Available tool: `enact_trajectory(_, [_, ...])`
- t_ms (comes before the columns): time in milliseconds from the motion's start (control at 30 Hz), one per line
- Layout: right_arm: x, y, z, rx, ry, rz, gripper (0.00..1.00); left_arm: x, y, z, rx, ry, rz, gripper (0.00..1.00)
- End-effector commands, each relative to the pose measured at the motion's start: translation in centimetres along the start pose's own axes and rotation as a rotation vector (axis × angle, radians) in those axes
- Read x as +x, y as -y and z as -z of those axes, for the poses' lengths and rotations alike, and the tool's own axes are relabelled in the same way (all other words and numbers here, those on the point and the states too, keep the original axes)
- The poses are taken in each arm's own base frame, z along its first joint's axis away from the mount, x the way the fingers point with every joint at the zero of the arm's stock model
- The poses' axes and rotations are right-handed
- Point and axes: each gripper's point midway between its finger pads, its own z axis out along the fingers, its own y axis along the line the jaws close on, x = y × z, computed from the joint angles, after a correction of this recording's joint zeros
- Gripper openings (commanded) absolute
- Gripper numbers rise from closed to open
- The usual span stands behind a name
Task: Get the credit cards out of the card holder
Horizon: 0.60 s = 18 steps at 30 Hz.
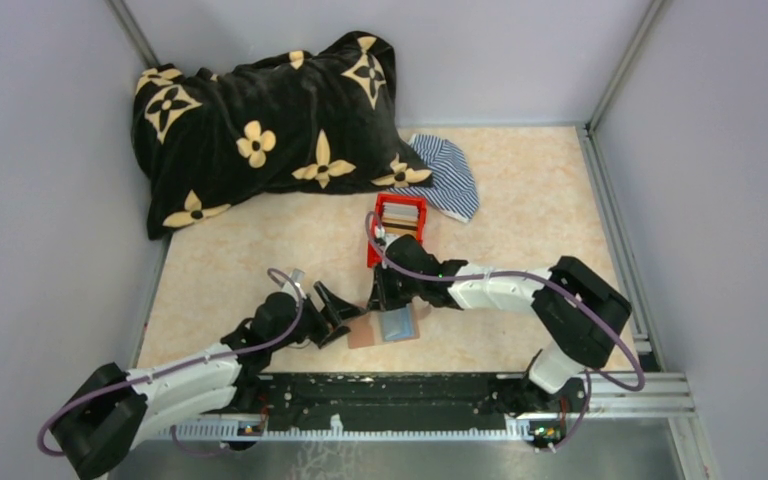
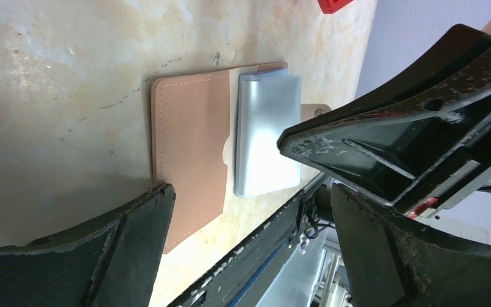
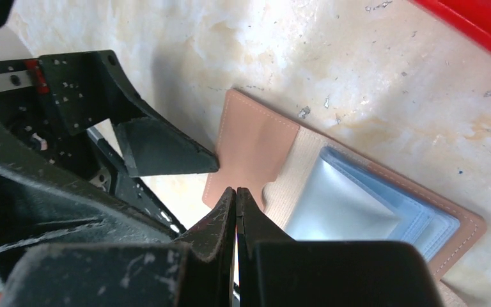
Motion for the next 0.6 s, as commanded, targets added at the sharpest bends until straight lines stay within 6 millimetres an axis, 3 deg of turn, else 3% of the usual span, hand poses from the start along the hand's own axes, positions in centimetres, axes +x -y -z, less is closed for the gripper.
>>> enact_trajectory(0, [-2.5, -0.9, 2.2, -0.01, 0.11, 0.012, 0.0, 0.5, -0.9, -0.2, -0.032, -0.029, 0.002, 0.99])
enact_trajectory(100, [-3.5, 0.2, 3.6, 0.016, 0.152, -0.012, 0.0, 0.5, -1.0, -0.3, -0.042, -0.03, 0.0, 0.99])
enact_trajectory(267, [-3.8, 4.2, 5.4, 0.088, 0.179, -0.076, 0.0, 0.4, -0.7, -0.3, -0.047, -0.032, -0.019, 0.99])
enact_trajectory(400, [-2.3, 6.4, 5.8, 0.169, 0.131, -0.036, 0.0, 0.3, -0.4, -0.4, -0.047, -0.033, -0.027, 0.99])
enact_trajectory(567, [0.3, 7.4, 4.8, 0.154, 0.062, -0.05, 0.0, 0.4, -0.6, -0.4, -0.057, -0.042, -0.029, 0.99])
